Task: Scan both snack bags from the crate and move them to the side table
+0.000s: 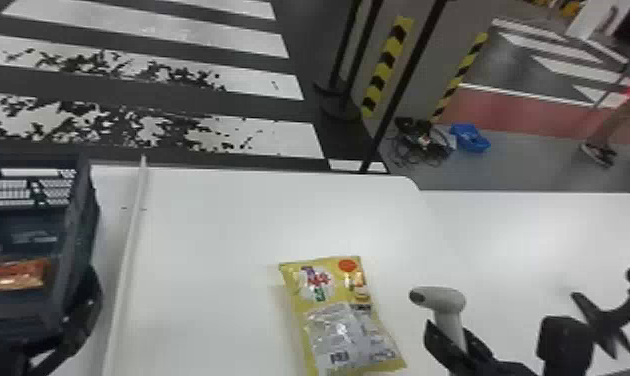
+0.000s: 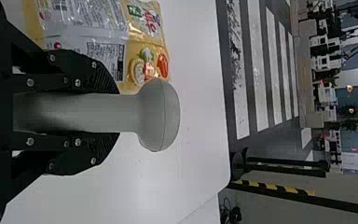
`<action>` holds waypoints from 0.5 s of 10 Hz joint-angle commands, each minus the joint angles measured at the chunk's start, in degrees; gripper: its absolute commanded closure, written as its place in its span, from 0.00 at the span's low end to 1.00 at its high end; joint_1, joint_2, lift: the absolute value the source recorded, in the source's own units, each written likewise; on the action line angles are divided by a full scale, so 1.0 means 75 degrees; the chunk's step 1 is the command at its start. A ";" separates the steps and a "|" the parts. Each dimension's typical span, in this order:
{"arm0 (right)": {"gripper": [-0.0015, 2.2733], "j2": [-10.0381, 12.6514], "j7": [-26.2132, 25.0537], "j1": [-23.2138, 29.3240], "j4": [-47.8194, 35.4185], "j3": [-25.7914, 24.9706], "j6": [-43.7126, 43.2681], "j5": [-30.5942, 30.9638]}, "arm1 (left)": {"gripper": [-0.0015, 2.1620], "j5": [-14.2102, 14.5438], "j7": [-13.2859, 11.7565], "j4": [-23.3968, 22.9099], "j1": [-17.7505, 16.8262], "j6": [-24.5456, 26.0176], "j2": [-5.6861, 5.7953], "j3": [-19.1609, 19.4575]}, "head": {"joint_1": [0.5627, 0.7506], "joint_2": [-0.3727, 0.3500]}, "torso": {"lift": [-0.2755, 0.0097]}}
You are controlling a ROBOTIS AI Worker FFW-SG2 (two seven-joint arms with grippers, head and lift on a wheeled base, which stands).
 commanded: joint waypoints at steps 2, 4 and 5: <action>0.99 0.0421 -0.0005 0.0585 -0.0746 0.0674 0.0076 0.0336 | 0.00 0.0011 0.0001 0.0271 -0.0143 -0.0279 -0.0005 -0.0126 | 0.70 0.10 | 0.63; 0.99 0.0444 -0.0041 0.1077 -0.1098 0.1389 -0.0088 0.0852 | 0.00 0.0070 0.0001 0.0271 -0.0131 -0.0350 0.0007 -0.0115 | 0.70 0.16 | 0.63; 0.99 0.0409 -0.0052 0.1429 -0.1180 0.1787 -0.0463 0.1133 | 0.00 0.0070 0.0001 0.0294 -0.0131 -0.0350 -0.0029 -0.0126 | 0.70 0.21 | 0.63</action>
